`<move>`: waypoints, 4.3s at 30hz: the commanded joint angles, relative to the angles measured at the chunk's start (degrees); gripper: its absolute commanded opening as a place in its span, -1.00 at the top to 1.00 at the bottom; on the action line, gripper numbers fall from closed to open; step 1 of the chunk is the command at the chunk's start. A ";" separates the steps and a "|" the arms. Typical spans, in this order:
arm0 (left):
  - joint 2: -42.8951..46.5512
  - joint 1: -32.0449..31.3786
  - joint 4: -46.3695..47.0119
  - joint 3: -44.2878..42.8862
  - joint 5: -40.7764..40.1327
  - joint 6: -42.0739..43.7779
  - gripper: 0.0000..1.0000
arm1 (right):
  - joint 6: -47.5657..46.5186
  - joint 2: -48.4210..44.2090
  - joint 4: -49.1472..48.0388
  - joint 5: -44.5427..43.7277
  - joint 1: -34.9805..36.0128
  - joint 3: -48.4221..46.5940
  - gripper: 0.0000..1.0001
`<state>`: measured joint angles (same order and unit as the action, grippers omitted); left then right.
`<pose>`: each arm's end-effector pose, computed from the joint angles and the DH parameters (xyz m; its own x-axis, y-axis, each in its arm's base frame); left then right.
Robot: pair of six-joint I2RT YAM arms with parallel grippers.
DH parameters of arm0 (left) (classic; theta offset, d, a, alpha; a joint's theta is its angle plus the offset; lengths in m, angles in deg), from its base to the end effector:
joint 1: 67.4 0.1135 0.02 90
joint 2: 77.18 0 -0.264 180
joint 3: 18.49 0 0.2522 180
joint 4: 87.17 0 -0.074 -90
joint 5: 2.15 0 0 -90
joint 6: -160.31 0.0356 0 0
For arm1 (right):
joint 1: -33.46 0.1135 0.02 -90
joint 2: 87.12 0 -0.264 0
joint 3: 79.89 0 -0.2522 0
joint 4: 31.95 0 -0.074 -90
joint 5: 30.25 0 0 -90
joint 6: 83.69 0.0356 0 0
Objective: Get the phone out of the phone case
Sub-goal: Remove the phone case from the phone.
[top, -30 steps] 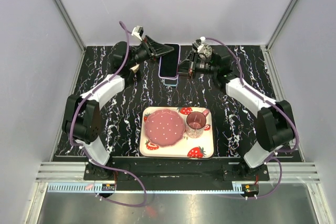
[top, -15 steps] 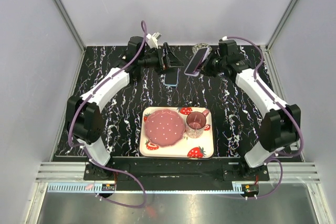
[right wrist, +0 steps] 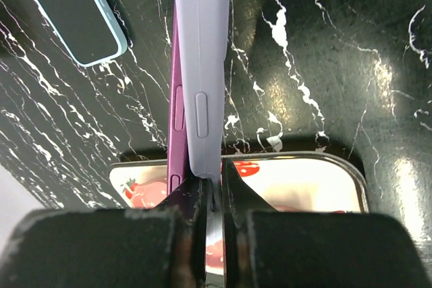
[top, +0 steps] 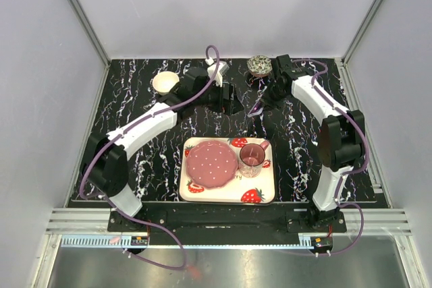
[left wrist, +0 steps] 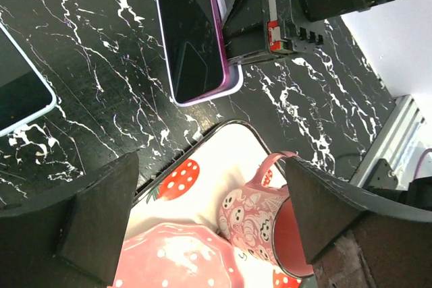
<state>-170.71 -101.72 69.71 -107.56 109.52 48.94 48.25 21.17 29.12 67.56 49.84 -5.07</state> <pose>0.3086 -0.2266 0.3078 -0.6455 0.0307 -0.7631 0.6003 0.6380 -0.4822 0.3846 0.1181 0.2521 -0.8671 0.4353 -0.2422 0.3271 0.8643 0.3821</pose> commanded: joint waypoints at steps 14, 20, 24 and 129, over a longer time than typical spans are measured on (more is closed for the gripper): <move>-7.10 -9.44 4.97 -6.95 -16.93 13.02 -0.65 | 13.44 -0.89 9.82 2.20 0.23 -5.44 1.00; -8.94 -9.62 5.67 -8.27 -17.19 12.66 -0.57 | 13.17 -1.15 9.82 4.31 0.23 -5.26 1.00; -10.43 -9.62 5.85 -9.15 -17.45 12.66 -0.52 | 13.09 -1.59 9.82 5.02 0.23 -5.26 1.00; -8.95 -3.20 -0.65 -24.89 -13.23 -2.45 1.00 | 1.57 -1.51 -4.86 9.33 9.11 7.13 1.00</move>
<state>-183.32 -106.51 52.88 -124.20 95.82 50.78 52.49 16.89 18.54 75.91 56.05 1.97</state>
